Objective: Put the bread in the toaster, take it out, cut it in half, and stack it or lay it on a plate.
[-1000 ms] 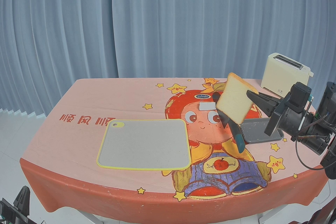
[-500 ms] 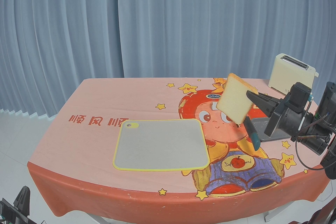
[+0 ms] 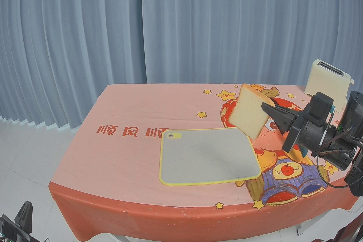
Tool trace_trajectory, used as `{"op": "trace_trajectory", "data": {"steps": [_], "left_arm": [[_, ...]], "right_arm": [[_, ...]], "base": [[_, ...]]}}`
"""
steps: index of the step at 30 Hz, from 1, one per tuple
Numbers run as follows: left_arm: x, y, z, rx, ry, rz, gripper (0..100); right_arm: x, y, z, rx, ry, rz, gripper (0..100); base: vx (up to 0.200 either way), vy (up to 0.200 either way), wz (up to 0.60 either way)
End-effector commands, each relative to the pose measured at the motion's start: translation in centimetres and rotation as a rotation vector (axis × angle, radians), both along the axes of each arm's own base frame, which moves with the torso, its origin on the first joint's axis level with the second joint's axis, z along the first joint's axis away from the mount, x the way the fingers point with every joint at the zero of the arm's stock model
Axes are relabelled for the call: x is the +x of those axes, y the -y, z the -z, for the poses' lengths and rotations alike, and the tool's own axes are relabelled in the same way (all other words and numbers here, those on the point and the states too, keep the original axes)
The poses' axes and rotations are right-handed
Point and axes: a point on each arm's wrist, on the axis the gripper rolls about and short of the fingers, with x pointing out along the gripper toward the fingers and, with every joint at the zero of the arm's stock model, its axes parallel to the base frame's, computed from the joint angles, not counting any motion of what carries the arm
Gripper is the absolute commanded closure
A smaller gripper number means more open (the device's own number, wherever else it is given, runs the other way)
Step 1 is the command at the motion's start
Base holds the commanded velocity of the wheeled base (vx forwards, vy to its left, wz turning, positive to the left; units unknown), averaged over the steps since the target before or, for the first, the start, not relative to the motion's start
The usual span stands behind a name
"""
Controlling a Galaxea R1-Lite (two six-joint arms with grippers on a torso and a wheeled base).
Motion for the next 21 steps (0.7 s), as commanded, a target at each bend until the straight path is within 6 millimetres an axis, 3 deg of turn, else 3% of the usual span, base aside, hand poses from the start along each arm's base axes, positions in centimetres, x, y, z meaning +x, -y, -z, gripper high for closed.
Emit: {"op": "trace_trajectory", "data": {"steps": [1,9,21], "left_arm": [[0.1,0.0,0.5,0.003,-0.008,0.0,100],[0.1,0.0,0.5,0.003,-0.008,0.0,100],[0.1,0.0,0.5,0.003,-0.008,0.0,100]], "right_arm": [[0.0,-0.1,0.4,-0.006,-0.015,-0.003,100],[-0.1,-0.4,0.4,0.087,-0.083,0.02,100],[-2.0,-1.2,2.4,0.137,-0.234,-0.025,100]], "base": [[0.0,0.0,0.0],[0.0,0.0,0.0],[0.0,0.0,0.0]]}}
